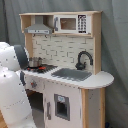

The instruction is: Play with the kitchen

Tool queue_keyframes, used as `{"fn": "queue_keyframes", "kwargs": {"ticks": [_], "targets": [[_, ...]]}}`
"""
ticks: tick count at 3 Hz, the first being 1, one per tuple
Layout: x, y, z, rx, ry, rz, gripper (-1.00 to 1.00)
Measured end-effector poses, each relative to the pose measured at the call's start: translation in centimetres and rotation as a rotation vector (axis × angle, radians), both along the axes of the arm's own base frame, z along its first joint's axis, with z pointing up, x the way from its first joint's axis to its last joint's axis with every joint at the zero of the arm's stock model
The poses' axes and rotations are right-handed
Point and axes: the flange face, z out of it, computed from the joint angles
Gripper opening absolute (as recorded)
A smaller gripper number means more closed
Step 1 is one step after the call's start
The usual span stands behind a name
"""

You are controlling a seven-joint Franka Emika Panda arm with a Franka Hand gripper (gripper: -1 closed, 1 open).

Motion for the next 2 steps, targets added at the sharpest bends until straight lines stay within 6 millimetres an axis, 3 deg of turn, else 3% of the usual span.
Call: {"fn": "queue_keyframes", "kwargs": {"ticks": [1,2], "targets": [[-2.9,2.0,-1.4,0.01,0.04,0.009,-1.0],[-5.1,4.3,-1.5,0.039,0.018,0.001,-1.0]]}}
